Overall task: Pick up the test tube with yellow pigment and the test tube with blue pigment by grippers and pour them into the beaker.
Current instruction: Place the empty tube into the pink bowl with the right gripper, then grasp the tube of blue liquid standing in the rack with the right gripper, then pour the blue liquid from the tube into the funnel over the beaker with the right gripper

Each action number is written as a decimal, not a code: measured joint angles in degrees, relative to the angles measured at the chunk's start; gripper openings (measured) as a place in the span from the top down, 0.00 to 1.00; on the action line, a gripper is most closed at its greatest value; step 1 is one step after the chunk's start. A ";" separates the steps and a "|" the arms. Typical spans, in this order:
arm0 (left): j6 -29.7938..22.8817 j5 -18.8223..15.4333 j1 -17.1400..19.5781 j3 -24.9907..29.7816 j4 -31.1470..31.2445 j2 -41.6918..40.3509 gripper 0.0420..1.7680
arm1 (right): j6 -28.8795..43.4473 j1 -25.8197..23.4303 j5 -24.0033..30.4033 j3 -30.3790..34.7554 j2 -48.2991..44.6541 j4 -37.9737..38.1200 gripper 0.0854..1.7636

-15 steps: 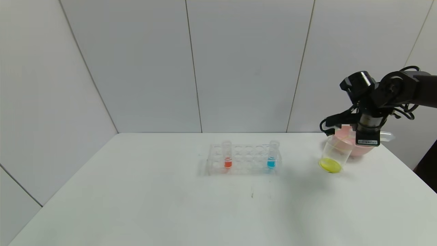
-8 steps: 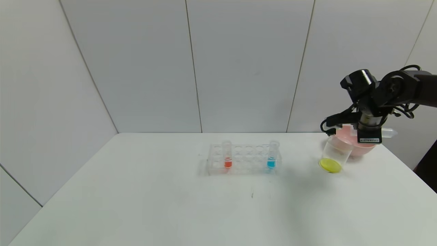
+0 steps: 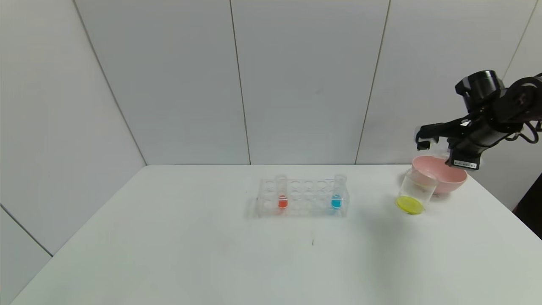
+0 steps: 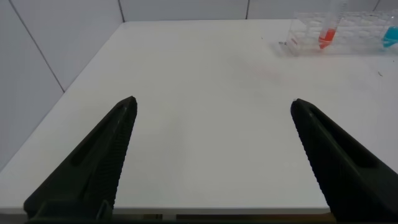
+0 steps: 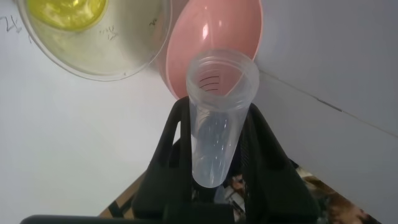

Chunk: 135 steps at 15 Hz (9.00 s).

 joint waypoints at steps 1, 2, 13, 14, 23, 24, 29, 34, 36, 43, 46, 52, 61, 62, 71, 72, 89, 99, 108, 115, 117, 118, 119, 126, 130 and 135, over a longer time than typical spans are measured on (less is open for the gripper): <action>-0.02 0.00 0.00 0.00 0.00 0.00 0.00 | 1.67 -1.49 4.77 0.00 -0.52 -0.88 0.74; -0.02 0.00 0.00 0.00 0.00 0.00 0.00 | 4.41 -3.15 10.35 0.00 -1.02 -1.52 0.74; -0.02 0.00 0.00 0.00 0.00 0.00 0.00 | 61.10 -10.34 36.78 9.69 -5.38 -36.00 0.74; -0.02 0.00 0.00 0.00 0.00 0.00 0.00 | 61.60 -11.08 36.83 12.84 -6.34 -39.41 0.74; -0.02 0.00 0.00 0.00 0.00 0.00 0.00 | 68.74 -14.14 37.85 32.38 -7.69 -63.90 0.74; -0.02 0.00 -0.02 0.00 0.00 0.00 0.00 | 68.71 -14.14 37.84 31.74 -6.46 -64.37 0.74; -0.02 0.00 -0.02 0.00 0.00 0.00 0.00 | 68.66 -14.36 37.77 26.15 1.99 -65.77 0.74; -0.02 0.00 0.00 0.00 0.00 0.00 0.00 | 68.68 -14.29 37.51 18.21 10.50 -65.33 0.74; -0.02 0.00 -0.02 0.00 0.00 0.00 0.00 | 68.61 -14.36 37.55 16.09 13.20 -65.10 0.74; -0.02 0.00 -0.02 0.00 0.00 0.00 0.00 | 68.57 -14.48 37.57 13.06 17.20 -65.27 0.45; -0.02 0.00 -0.02 0.00 0.00 0.00 0.00 | 68.63 -14.37 37.77 13.23 16.81 -65.71 0.32; -0.02 0.00 -0.02 0.00 0.00 0.00 0.00 | 68.68 -13.32 37.96 21.66 8.85 -65.93 0.17; -0.02 0.00 0.00 0.00 0.00 0.00 0.00 | 73.61 -0.12 25.39 49.37 -11.42 -74.47 0.07; -0.02 0.00 0.00 0.00 0.00 0.00 0.00 | 73.90 1.66 22.78 52.65 -13.85 -74.90 0.07; 0.00 0.00 -0.02 0.00 0.00 0.00 0.00 | 77.07 19.08 1.01 77.53 -26.82 -86.92 0.04; -0.02 0.00 0.00 0.00 0.00 0.00 0.00 | 77.35 21.70 -0.88 79.08 -26.99 -88.06 0.04; 0.00 0.00 -0.02 0.00 0.00 0.00 0.00 | 81.86 39.53 -16.12 69.68 -6.53 -97.51 0.04; 0.00 0.00 0.00 0.00 0.00 0.00 0.00 | 79.30 34.60 -13.69 58.93 1.38 -95.05 0.04; -0.02 0.00 -0.02 0.00 0.00 0.00 0.00 | 79.18 34.11 -12.12 57.30 3.46 -95.49 0.35; -0.02 0.00 -0.05 0.00 0.00 0.00 0.00 | 78.91 34.02 -12.23 57.88 3.30 -95.62 0.76; -0.02 0.00 -0.02 0.00 0.00 0.00 0.00 | 78.75 34.11 -12.26 57.94 3.02 -95.56 0.76; -0.02 0.00 -0.02 0.00 0.00 0.00 0.00 | 78.69 34.11 -12.26 57.94 2.69 -95.56 0.76; -0.02 0.00 -0.02 0.00 0.00 0.00 0.00 | 78.31 34.11 -12.24 57.93 2.23 -95.54 0.76; -0.02 0.00 -0.02 0.00 0.00 0.00 0.00 | 75.63 35.13 -12.07 57.91 -4.00 -95.21 0.76; -0.02 0.00 0.00 0.00 0.00 0.00 0.00 | 75.57 35.21 -12.13 58.10 -5.29 -95.18 0.76; -0.02 0.00 0.00 0.00 0.00 0.00 0.00 | 75.11 35.07 -11.50 58.90 -6.03 -95.33 0.76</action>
